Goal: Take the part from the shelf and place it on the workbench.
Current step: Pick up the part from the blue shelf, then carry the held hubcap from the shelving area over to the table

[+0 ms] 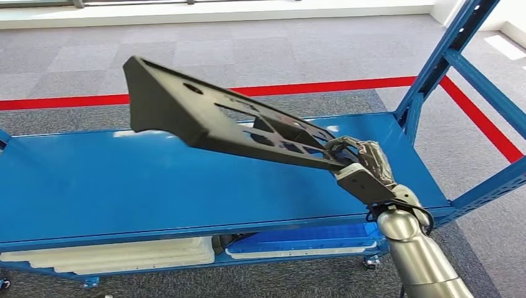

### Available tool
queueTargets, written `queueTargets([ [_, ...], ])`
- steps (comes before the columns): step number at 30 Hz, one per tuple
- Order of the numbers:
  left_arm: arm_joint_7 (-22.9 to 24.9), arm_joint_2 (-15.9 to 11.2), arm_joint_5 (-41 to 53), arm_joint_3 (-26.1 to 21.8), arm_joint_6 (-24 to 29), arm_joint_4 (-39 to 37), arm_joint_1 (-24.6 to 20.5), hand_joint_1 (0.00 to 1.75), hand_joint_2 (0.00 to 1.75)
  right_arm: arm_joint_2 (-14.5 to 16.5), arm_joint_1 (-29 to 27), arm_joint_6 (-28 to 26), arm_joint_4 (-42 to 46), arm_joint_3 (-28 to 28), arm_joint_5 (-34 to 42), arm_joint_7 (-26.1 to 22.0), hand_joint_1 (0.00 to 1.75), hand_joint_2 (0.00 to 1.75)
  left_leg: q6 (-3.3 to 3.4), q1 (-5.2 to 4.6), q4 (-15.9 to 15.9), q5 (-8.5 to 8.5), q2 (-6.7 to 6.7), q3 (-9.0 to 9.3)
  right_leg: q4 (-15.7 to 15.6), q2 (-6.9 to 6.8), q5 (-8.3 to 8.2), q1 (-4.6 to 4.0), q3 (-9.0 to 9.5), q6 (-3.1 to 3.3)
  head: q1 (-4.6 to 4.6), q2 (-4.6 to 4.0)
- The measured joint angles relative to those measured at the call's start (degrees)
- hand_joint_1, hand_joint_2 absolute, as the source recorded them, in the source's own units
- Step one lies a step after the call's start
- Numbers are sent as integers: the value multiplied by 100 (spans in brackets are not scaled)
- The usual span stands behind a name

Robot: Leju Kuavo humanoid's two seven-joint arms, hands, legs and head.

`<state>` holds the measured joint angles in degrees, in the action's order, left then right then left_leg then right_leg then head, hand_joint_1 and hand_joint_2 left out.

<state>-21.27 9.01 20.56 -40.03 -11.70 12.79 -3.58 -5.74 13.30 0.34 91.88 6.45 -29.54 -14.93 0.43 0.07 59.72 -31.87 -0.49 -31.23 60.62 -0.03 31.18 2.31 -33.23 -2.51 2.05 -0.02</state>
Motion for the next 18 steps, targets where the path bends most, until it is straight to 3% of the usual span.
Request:
queueTargets([
  [8, 40, 0, 33, -101, 13, 0, 26, 0, 0, 336, -359, 839, 1264, -424, 1838, -413, 175, 175, -2, -1, 0, -1, 0, 2, 0, 3, 0, 1, 2, 0, 0, 0],
  [18, 106, 0, 171, -110, 104, 0, 30, 0, 0, 477, -665, 1551, 1566, -363, 3112, -466, 175, 175, -3, 0, -1, -2, 0, 1, 0, 3, 0, 1, 2, 0, 0, 0],
])
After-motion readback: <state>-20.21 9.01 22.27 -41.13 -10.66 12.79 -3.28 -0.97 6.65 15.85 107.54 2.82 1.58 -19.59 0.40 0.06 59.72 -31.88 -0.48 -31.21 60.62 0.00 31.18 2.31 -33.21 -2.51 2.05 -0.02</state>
